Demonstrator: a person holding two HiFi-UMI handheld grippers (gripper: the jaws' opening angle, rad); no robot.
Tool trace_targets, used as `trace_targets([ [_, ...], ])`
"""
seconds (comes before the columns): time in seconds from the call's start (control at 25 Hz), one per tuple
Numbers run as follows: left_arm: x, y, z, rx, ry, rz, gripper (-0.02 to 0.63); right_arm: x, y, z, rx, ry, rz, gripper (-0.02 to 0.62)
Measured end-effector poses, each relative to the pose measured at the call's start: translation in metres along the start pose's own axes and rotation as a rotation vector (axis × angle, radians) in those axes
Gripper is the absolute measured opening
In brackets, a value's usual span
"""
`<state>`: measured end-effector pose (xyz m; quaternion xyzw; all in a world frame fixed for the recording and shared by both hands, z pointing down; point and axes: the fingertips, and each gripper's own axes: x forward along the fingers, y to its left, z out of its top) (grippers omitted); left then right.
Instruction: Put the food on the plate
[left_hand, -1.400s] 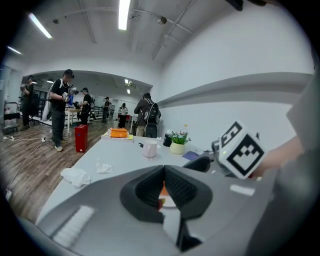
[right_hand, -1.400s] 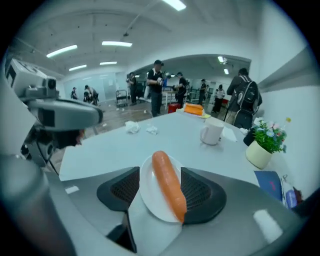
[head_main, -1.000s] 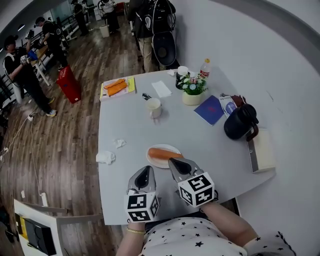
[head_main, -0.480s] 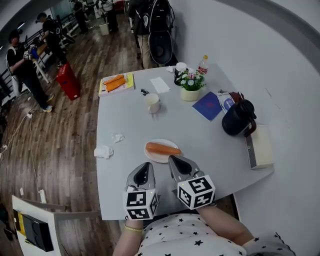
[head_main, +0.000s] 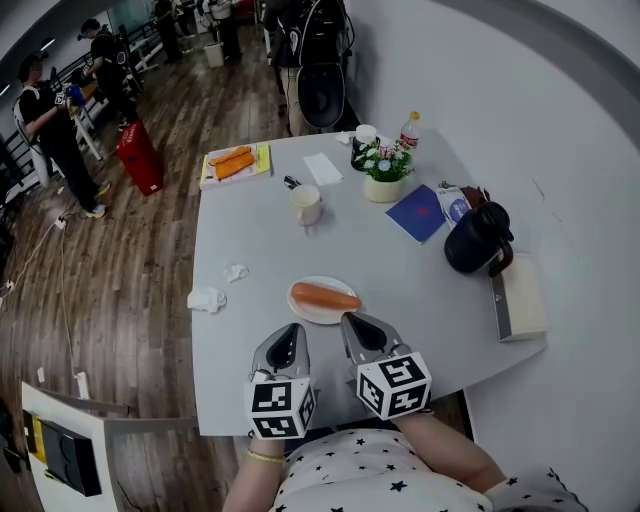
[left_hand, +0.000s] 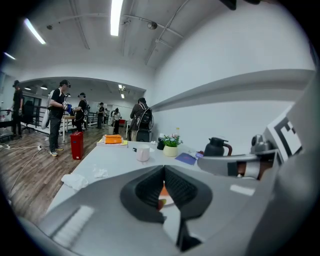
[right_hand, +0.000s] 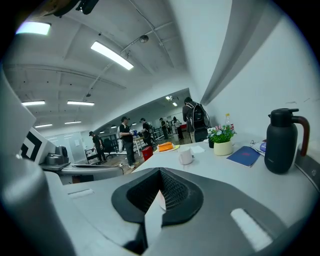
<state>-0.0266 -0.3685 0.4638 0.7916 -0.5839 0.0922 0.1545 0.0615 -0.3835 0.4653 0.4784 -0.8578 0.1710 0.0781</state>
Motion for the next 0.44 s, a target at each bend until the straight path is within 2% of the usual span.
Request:
trace_targets([
  [0.44, 0.0004, -0.0028, -0.0005, -0.001, 0.002, 0.005, 0.008, -0.0010, 0.0054, -0.0017, -0.013, 0.031, 0.041, -0.003],
])
